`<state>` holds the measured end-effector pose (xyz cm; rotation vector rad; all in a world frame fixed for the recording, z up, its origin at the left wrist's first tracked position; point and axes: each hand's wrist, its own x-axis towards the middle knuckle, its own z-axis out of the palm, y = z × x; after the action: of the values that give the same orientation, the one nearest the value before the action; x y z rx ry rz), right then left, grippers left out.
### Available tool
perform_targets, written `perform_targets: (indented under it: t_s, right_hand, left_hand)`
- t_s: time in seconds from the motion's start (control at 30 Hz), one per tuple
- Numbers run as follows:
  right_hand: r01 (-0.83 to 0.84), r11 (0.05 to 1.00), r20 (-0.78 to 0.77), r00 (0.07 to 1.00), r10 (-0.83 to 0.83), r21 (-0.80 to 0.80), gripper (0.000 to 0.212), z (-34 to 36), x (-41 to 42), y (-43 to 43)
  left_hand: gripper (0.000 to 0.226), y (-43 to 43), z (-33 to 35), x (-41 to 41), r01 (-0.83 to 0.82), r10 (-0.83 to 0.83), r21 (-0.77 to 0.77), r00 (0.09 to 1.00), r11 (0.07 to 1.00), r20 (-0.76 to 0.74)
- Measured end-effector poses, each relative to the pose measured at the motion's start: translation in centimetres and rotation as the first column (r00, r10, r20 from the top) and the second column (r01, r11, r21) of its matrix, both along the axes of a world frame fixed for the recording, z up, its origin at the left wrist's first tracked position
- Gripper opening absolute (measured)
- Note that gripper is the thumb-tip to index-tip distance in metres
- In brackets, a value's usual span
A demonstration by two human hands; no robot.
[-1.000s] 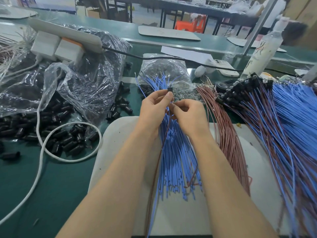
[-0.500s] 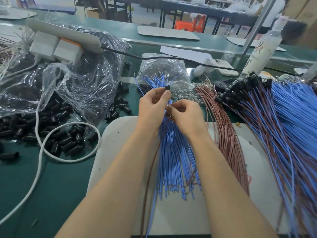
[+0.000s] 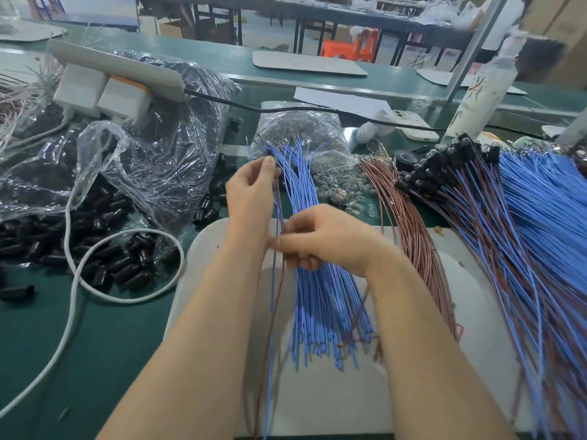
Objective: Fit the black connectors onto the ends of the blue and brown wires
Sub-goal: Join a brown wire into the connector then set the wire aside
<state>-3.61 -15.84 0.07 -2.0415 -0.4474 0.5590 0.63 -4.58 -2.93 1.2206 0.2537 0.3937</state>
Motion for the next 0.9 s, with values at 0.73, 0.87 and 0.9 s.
perform_targets:
  t_s: [0.73,0.87,0.9]
  right_hand:
    - [0.691,0.722,0.542,0.62,-0.568,-0.035,0.021,-2.5,3.2,-4.1]
    - [0.66,0.724,0.583,0.674,-0.453,-0.202,0.021,-3.4,3.5,-2.5]
    - [0.666,0.712,0.582,0.676,-0.452,-0.22,0.023,-3.7,3.6,-2.3]
  left_hand:
    - [0.019,-1.2,-0.6,-0.6,0.122,-0.175,0.428,0.981,0.896,0.087]
    - [0.018,-1.4,-0.5,-1.0,0.147,-0.234,0.467,0.963,0.872,0.133]
    - [0.019,-1.5,-0.5,-1.1,0.155,-0.244,0.466,0.96,0.871,0.137]
